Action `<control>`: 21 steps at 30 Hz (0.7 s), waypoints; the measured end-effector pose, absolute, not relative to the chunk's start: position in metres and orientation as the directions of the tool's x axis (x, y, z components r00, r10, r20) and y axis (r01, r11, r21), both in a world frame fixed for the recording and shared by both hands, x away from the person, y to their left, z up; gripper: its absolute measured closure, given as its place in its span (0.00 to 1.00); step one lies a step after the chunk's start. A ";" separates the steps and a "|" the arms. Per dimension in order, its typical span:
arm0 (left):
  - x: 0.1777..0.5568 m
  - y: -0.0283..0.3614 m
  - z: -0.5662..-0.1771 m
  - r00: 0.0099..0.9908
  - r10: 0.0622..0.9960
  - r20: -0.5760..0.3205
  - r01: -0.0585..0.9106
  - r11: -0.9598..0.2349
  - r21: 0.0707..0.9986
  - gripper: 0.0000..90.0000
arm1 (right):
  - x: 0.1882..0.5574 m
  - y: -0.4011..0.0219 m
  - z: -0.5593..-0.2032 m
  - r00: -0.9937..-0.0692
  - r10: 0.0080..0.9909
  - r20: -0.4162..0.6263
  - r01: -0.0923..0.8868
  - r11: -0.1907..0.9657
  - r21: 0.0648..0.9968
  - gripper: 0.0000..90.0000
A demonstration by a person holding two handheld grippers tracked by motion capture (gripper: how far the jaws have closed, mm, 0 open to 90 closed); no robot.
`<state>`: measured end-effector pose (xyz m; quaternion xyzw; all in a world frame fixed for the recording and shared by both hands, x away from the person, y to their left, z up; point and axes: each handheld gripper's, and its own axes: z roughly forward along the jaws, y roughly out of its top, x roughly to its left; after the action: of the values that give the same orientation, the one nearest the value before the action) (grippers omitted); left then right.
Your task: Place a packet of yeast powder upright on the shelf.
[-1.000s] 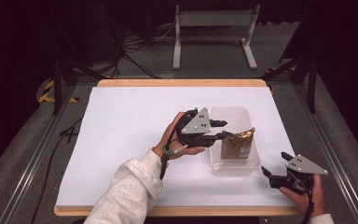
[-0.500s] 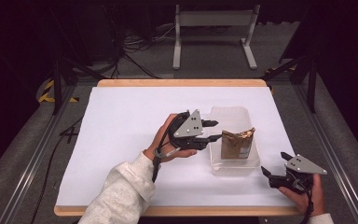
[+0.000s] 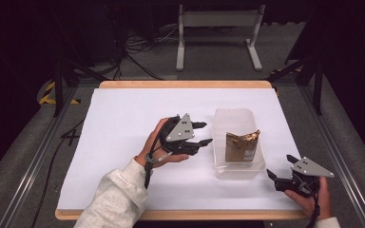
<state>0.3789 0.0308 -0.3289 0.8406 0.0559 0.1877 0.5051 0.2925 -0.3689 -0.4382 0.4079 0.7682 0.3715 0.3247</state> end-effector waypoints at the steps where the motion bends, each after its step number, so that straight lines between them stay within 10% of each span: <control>1: 0.379 0.033 -0.331 0.923 0.294 0.249 -0.082 -0.481 0.873 0.51 | 0.292 -0.369 -0.438 -0.457 0.868 -0.196 0.384 0.391 0.836 0.13; 21: 0.366 0.107 -0.366 0.842 0.469 0.268 0.018 -0.521 0.854 0.32 | 0.290 -0.369 -0.435 -0.460 0.867 -0.194 0.353 0.379 0.855 0.13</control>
<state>0.3657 0.1068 -0.3663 0.8380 0.1453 0.2408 0.4676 0.2902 -0.3687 -0.4349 0.4004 0.7614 0.3874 0.3313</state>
